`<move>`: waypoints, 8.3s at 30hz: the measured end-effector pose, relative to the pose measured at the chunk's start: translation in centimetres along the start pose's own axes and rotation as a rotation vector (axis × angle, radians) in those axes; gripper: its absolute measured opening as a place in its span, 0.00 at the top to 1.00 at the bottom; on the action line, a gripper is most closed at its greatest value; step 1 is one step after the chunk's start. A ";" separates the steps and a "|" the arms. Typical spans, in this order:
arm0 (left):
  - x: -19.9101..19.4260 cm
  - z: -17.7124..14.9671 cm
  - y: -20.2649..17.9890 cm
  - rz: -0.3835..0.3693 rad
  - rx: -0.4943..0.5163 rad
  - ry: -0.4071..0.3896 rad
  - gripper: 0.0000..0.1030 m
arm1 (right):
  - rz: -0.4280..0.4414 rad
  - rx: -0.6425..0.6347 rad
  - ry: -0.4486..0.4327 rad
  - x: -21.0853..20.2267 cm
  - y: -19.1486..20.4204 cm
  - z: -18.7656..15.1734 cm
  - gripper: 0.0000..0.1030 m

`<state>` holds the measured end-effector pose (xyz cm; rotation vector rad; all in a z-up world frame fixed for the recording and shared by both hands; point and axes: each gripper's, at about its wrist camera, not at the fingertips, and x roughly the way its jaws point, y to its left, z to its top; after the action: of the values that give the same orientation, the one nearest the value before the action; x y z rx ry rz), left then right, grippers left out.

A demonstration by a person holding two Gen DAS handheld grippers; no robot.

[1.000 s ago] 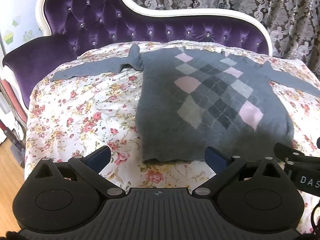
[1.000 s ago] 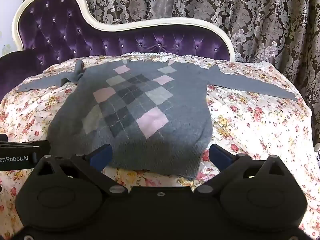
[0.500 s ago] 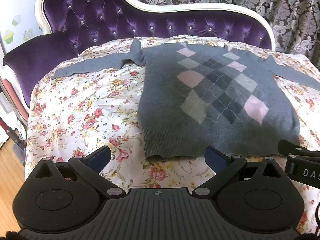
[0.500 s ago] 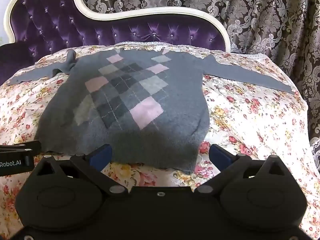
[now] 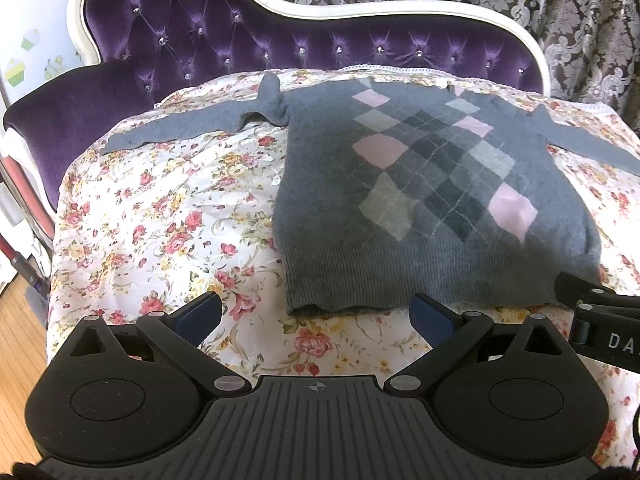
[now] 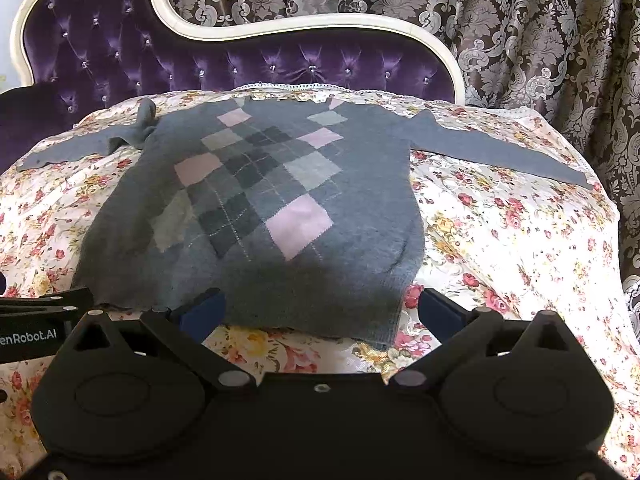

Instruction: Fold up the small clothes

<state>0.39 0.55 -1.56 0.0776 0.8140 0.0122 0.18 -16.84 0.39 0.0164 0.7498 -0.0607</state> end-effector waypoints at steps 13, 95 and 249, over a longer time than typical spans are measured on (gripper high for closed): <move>0.1 -0.2 -0.2 -0.002 -0.007 0.004 0.02 | 0.003 -0.001 0.005 0.1 0.3 -0.1 0.01; 4.3 18.1 -2.9 -0.151 0.042 -0.144 0.14 | 0.065 0.089 0.039 6.1 -12.8 15.5 0.04; 22.8 20.4 -2.8 -0.059 0.114 -0.110 0.22 | 0.367 -0.060 -0.094 22.3 -2.7 11.4 0.42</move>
<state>30.80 -2.67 -4.39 0.1609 0.7067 -0.0940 24.01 -21.00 -6.42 0.0928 0.6449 0.3092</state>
